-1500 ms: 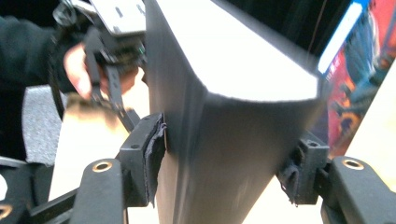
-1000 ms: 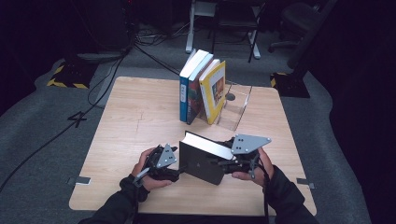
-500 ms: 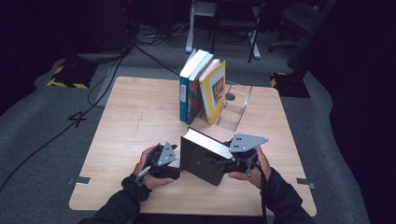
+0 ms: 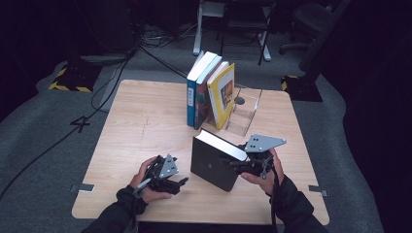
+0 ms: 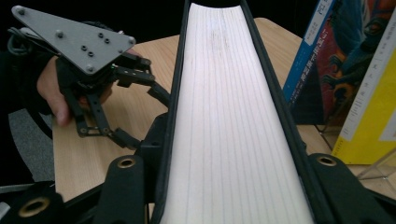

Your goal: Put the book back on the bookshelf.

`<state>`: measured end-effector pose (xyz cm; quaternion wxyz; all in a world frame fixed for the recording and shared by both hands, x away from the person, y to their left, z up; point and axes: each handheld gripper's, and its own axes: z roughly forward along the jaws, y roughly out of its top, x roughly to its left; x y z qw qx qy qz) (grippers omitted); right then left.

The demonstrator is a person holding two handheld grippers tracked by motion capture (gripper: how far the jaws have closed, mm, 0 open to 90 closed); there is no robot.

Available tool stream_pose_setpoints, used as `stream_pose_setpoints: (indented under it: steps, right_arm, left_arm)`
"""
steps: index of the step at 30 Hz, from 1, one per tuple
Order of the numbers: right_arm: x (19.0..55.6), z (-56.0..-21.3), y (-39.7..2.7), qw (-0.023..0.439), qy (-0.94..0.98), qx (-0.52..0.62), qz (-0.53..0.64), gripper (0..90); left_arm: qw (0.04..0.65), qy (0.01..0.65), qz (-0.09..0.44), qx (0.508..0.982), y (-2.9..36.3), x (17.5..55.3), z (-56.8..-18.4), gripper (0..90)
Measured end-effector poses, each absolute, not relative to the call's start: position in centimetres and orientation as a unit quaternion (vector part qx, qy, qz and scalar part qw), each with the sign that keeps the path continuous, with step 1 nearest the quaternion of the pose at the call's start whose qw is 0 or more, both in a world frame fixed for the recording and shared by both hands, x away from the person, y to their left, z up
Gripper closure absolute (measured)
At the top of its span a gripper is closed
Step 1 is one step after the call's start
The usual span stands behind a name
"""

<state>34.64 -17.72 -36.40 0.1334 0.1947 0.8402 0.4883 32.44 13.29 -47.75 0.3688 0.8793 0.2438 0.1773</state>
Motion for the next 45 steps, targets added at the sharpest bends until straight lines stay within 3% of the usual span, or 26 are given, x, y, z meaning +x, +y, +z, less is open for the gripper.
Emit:
stream_pose_setpoints:
  steps: [7,19,35,45]
  right_arm:
    - [34.7,-36.2,-18.8,0.142,0.842,0.204,0.480,52.2]
    - [35.4,-35.9,-20.8,0.164,0.835,0.222,0.476,52.8]
    - [39.7,-32.4,-22.0,0.235,0.805,0.292,0.461,53.2]
    - [42.0,-32.2,-21.8,0.282,0.784,0.348,0.431,53.1]
  left_arm:
    - [0.361,0.264,0.163,0.879,15.4,30.7,-48.6,20.8]
    - [0.347,0.286,0.151,0.880,15.6,31.5,-49.5,20.6]
    - [0.352,0.305,0.117,0.877,15.5,31.9,-50.3,19.0]
    - [0.353,0.297,0.114,0.880,15.3,31.7,-50.3,19.0]
